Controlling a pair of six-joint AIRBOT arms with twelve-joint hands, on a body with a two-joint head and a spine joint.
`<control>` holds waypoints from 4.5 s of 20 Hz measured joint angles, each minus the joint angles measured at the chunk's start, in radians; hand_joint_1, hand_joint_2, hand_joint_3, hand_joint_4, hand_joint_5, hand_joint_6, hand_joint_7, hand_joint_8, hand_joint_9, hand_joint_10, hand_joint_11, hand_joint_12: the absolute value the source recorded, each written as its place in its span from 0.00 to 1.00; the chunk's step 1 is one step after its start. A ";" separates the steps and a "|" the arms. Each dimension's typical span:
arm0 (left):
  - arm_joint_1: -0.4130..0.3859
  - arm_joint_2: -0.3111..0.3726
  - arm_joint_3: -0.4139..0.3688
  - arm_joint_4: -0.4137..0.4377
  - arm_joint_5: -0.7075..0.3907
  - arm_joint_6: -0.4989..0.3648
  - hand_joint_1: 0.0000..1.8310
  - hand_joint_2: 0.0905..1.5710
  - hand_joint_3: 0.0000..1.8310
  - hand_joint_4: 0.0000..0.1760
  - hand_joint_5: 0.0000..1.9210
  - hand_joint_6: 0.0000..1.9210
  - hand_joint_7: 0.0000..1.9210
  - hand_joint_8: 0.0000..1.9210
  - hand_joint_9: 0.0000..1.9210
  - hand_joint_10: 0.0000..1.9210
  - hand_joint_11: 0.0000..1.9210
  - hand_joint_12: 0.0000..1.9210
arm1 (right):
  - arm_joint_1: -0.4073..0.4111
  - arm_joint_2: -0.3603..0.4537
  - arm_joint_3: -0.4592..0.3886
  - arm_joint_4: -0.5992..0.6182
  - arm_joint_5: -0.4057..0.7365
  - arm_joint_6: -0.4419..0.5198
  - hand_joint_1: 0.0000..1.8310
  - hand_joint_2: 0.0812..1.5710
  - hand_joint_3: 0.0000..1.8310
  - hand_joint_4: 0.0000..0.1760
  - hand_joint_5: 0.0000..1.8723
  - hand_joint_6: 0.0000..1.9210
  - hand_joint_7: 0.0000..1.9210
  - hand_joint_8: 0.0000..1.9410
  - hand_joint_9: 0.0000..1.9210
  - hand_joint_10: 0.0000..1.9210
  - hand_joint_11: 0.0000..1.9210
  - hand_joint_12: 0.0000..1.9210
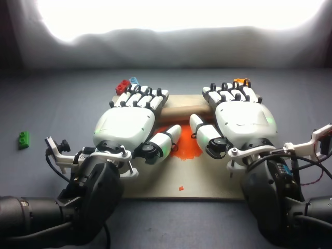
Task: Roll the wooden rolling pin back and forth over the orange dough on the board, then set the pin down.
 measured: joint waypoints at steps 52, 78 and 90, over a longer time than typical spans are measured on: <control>0.092 0.065 -0.152 -0.009 -0.126 0.046 0.00 0.95 0.00 0.00 0.11 0.00 0.12 0.00 0.08 0.00 0.00 0.08 | -0.044 0.055 -0.212 0.031 0.110 -0.075 0.00 1.00 0.01 0.00 0.15 0.00 0.15 0.00 0.09 0.00 0.00 0.11; 0.135 0.109 -0.247 -0.005 -0.169 0.104 0.00 0.96 0.00 0.00 0.11 0.00 0.13 0.00 0.09 0.00 0.00 0.09 | -0.078 0.060 -0.285 0.025 0.159 -0.100 0.00 1.00 0.03 0.00 0.14 0.00 0.13 0.00 0.08 0.00 0.00 0.04; 0.137 0.144 -0.297 -0.028 -0.153 0.129 0.00 0.95 0.00 0.00 0.11 0.00 0.12 0.00 0.08 0.00 0.00 0.08 | -0.096 0.064 -0.312 -0.003 0.171 -0.105 0.00 1.00 0.03 0.00 0.15 0.00 0.15 0.00 0.09 0.00 0.00 0.11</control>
